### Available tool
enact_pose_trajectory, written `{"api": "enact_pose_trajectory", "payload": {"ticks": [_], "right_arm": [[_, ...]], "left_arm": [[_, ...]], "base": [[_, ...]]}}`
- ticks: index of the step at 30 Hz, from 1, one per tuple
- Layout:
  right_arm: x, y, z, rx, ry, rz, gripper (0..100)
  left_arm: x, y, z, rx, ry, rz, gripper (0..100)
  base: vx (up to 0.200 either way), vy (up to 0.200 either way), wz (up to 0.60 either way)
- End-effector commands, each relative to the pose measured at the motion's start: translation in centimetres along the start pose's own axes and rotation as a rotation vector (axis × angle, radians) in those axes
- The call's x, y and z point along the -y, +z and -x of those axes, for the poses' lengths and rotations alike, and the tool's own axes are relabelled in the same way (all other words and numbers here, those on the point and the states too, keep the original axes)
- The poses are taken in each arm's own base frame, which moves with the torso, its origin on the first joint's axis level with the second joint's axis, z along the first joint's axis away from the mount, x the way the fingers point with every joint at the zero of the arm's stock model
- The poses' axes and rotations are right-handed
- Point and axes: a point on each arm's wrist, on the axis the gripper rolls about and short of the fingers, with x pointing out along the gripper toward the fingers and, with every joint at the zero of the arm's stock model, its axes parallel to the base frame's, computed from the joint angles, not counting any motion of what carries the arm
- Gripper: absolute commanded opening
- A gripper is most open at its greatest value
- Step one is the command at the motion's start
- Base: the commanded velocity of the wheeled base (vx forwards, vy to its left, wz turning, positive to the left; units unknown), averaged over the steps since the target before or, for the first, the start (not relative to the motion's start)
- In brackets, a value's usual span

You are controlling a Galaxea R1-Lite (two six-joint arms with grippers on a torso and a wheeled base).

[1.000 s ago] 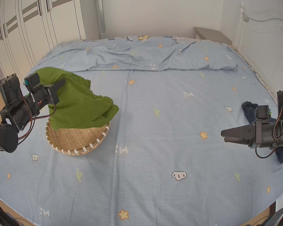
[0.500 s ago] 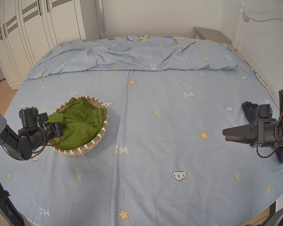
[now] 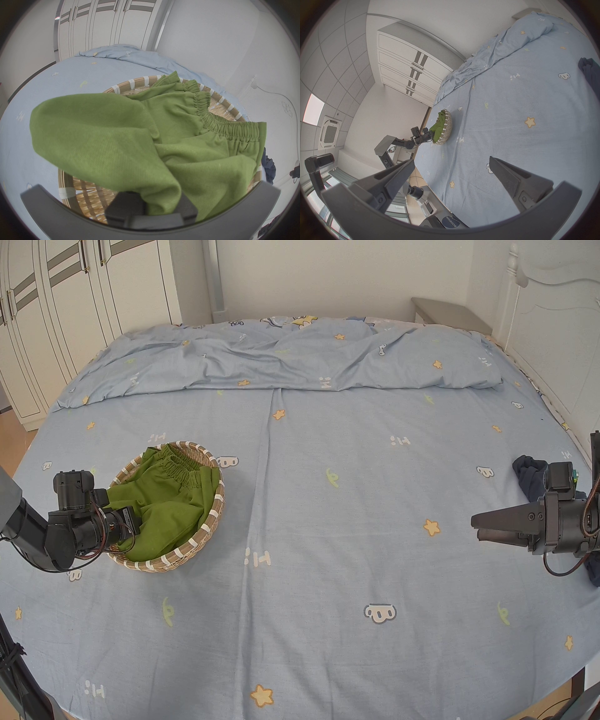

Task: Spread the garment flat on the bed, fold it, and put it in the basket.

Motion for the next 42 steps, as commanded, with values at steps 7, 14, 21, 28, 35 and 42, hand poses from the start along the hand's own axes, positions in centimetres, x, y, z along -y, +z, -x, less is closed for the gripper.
{"api": "enact_pose_trajectory", "payload": {"ticks": [7,14,21,28,35,42], "right_arm": [[0.1,0.0,-0.1,-0.002,-0.001,-0.001,100],[0.0,0.0,0.0,0.000,0.000,0.001,100],[0.0,0.0,0.1,0.002,0.000,0.001,100],[-2.5,-1.4,3.0,0.076,0.019,0.081,100],[-3.9,-6.2,6.6,0.159,0.004,0.181,100],[-3.2,-13.5,8.9,0.215,-0.033,0.218,100]], "left_arm": [[3.2,2.7,4.9,0.001,-0.041,-0.022,100],[3.6,3.8,6.7,-0.016,0.005,-0.017,100],[4.8,5.5,11.6,-0.075,0.109,-0.024,100],[6.7,6.0,19.6,-0.164,0.108,-0.069,100],[7.7,2.2,26.2,-0.070,0.025,-0.056,100],[5.9,-5.0,33.7,0.091,0.004,-0.045,100]], "base": [[0.000,0.000,0.00],[0.000,0.000,0.00],[0.000,0.000,0.00],[0.000,0.000,0.00],[0.000,0.000,0.00],[0.000,0.000,0.00]]}}
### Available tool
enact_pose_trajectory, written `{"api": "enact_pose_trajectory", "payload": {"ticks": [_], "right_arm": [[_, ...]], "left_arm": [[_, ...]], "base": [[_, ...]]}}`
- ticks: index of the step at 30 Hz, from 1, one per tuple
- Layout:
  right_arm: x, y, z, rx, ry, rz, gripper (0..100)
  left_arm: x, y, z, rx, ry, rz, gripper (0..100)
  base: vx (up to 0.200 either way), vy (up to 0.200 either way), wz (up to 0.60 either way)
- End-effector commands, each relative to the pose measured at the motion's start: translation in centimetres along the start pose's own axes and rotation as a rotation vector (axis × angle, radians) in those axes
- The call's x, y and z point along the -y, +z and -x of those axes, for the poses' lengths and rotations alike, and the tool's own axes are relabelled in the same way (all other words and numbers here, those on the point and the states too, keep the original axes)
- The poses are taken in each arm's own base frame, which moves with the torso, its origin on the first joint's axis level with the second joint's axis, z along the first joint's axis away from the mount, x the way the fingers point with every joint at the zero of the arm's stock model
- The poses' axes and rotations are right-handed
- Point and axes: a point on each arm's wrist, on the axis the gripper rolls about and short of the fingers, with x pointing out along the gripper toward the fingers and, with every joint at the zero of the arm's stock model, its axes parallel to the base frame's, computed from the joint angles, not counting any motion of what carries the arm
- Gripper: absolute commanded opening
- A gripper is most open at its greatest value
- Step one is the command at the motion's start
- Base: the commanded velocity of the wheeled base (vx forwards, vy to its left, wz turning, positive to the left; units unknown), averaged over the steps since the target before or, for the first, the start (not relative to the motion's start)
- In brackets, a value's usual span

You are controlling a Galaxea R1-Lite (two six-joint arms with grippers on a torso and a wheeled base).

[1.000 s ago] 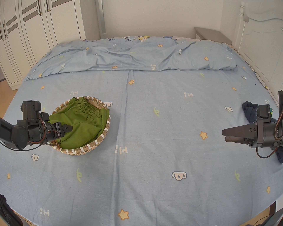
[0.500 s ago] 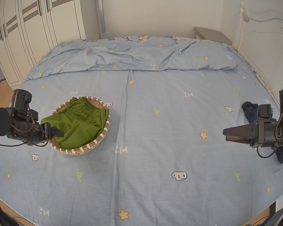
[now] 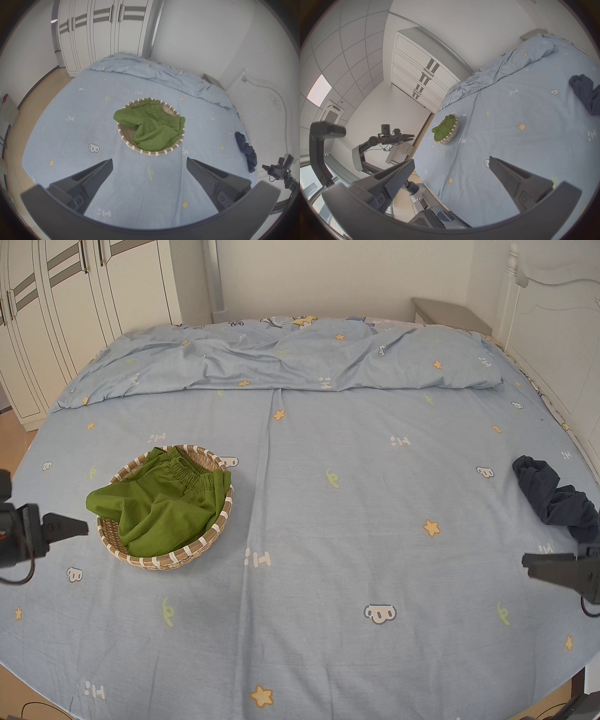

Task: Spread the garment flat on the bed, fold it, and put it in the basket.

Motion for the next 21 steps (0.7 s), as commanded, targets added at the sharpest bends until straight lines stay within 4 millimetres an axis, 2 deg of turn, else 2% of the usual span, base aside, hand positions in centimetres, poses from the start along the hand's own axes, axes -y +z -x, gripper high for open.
{"api": "enact_pose_trajectory", "payload": {"ticks": [1,5,8,9,11,16,17,21], "right_arm": [[-1.3,-7.8,4.3,0.092,-0.020,0.083,100],[-1.7,-10.4,5.4,0.074,-0.014,0.073,100],[-2.2,-12.0,6.2,0.076,-0.008,0.080,100],[-2.2,-12.0,6.3,0.077,-0.008,0.081,100],[-2.4,-12.7,6.6,0.081,-0.018,0.073,100],[-2.5,-13.9,7.0,0.097,-0.038,0.067,100],[-2.7,-15.0,7.5,0.111,-0.038,0.080,100],[-2.8,-16.5,8.0,0.112,-0.031,0.086,100]], "left_arm": [[-1.7,-9.1,8.1,0.207,-0.042,0.005,100],[-2.8,-13.2,9.3,0.268,-0.020,0.015,100],[-3.4,-15.9,9.1,0.289,0.004,0.029,100],[-3.4,-16.0,9.2,0.292,0.005,0.029,100],[-3.7,-18.0,8.6,0.313,0.059,0.054,100],[-4.1,-20.0,8.0,0.346,0.064,0.058,100],[-4.3,-20.5,7.9,0.353,0.044,0.047,100],[-4.7,-21.3,7.6,0.348,0.008,0.030,100]], "base": [[0.000,0.000,0.00],[0.000,0.000,0.00],[0.000,0.000,0.00],[0.000,0.000,0.00],[0.000,0.000,0.00],[0.000,0.000,0.00],[0.000,0.000,0.00],[0.000,0.000,0.00]]}}
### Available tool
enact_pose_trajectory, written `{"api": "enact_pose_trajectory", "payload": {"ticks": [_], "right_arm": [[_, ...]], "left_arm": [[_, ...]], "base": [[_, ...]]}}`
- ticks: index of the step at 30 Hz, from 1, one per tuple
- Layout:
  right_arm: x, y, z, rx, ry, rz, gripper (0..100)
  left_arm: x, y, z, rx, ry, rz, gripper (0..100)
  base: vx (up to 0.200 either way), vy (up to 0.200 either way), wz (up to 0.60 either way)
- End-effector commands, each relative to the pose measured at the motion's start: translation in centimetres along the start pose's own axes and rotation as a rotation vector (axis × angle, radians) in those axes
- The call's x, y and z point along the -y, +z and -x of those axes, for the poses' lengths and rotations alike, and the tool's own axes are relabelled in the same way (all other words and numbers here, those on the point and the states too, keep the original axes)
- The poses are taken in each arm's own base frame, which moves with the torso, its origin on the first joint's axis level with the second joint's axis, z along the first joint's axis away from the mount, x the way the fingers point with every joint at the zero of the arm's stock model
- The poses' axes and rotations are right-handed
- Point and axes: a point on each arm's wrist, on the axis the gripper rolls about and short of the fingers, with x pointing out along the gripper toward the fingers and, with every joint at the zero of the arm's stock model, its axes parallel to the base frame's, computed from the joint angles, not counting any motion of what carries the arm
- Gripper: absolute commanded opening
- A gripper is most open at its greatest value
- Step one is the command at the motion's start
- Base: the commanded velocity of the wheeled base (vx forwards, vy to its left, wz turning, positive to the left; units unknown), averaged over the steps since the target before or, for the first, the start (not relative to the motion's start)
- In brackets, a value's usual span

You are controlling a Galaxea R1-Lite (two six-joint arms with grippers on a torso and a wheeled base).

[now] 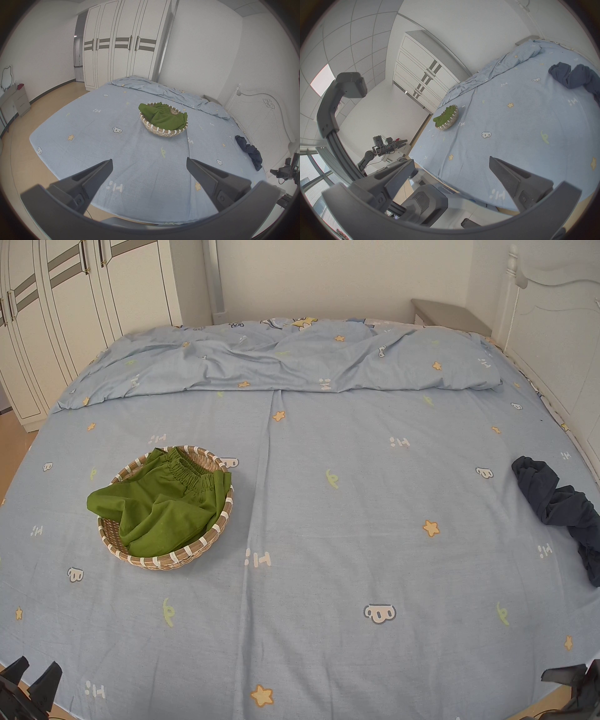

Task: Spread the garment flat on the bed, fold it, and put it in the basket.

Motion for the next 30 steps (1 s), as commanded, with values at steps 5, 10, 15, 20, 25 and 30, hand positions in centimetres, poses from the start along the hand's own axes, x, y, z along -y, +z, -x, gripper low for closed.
{"api": "enact_pose_trajectory", "payload": {"ticks": [5,10,15,20,25,30], "right_arm": [[-0.4,-3.6,1.6,0.062,0.022,0.063,100],[0.2,-4.2,1.1,0.044,-0.006,0.044,100],[0.4,-4.4,1.0,0.161,-0.235,0.067,100],[0.8,-5.0,1.1,0.255,-0.396,0.184,100],[2.3,-4.7,1.0,0.436,-0.815,0.200,100],[3.4,-4.4,0.5,0.592,-0.928,0.290,100]], "left_arm": [[-1.5,-4.5,0.2,0.098,-0.088,-0.030,100],[-1.7,-5.0,-0.6,0.169,-0.097,-0.051,100],[-1.8,-5.5,-2.6,0.347,-0.082,-0.216,100],[-2.0,-6.0,-2.9,0.310,-0.047,-0.302,100],[-2.0,-5.9,-2.9,0.337,-0.053,-0.287,100],[-2.0,-5.8,-2.9,0.339,-0.051,-0.265,100]], "base": [[0.000,0.000,0.00],[0.000,0.000,0.00],[0.000,0.000,0.00],[0.000,0.000,0.00],[0.000,0.000,0.00],[0.000,0.000,0.00]]}}
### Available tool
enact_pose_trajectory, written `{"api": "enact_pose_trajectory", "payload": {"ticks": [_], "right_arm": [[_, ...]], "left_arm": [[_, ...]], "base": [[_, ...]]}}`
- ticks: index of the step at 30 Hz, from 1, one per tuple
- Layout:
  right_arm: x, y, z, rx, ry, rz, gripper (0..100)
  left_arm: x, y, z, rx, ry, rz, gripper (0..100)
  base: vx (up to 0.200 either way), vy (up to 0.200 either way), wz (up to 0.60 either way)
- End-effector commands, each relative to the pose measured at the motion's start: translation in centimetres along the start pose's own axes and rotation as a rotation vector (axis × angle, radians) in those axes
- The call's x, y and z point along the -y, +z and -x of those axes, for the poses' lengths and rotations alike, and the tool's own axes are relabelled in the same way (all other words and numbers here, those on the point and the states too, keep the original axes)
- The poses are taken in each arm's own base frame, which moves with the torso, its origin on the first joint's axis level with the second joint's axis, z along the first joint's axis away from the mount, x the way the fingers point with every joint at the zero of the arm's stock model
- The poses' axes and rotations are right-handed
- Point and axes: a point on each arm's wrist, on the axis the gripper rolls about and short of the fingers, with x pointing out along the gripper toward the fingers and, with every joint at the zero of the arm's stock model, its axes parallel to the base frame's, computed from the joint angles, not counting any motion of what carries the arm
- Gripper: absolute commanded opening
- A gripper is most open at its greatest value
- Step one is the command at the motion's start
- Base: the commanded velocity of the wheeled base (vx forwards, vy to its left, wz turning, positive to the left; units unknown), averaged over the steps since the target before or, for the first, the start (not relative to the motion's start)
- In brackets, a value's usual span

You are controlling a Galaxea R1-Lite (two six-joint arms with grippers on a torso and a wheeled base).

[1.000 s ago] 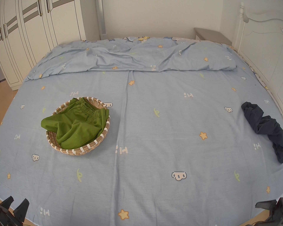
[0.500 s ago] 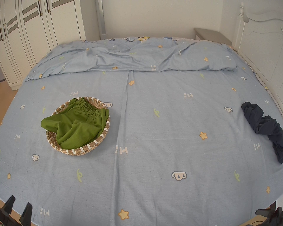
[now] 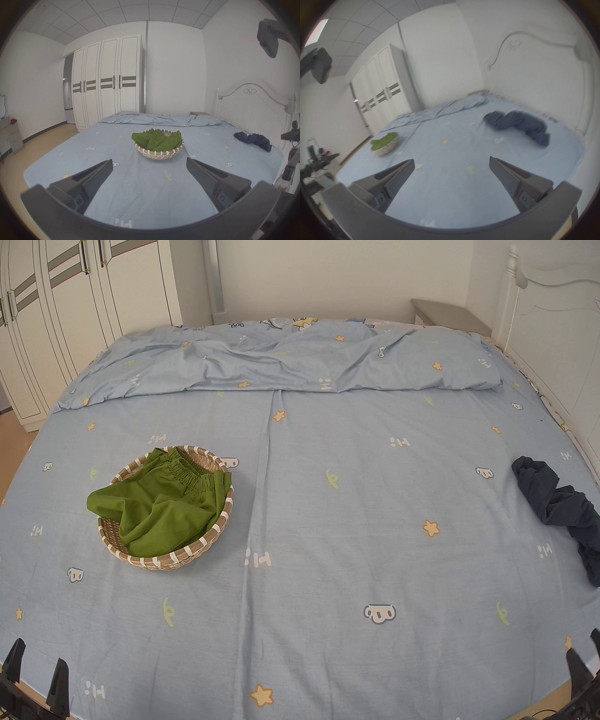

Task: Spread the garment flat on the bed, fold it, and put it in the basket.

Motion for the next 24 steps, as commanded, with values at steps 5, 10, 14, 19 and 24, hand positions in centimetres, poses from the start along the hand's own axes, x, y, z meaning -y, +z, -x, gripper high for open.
{"api": "enact_pose_trajectory", "payload": {"ticks": [5,10,14,19,24], "right_arm": [[0.95,-1.28,-1.31,0.188,-0.271,0.115,100],[0.69,-1.78,-1.48,0.138,-0.117,0.182,100],[0.64,-1.78,-1.50,0.132,-0.098,0.228,100],[0.67,-1.88,-1.53,0.120,-0.091,0.172,100],[0.65,-1.90,-1.54,0.122,-0.089,0.203,100]], "left_arm": [[-0.07,-1.22,-0.07,-0.052,0.013,-0.024,100],[-0.07,-1.22,-0.07,-0.052,0.013,-0.024,100],[-0.07,-1.22,-0.07,-0.052,0.013,-0.024,100],[-0.07,-1.22,-0.07,-0.052,0.013,-0.024,100],[-0.07,-1.22,-0.07,-0.052,0.011,-0.024,100]], "base": [[0.000,0.000,0.00],[0.000,0.000,0.00],[0.000,0.000,0.00],[0.000,0.000,0.00],[0.000,0.000,0.00]]}}
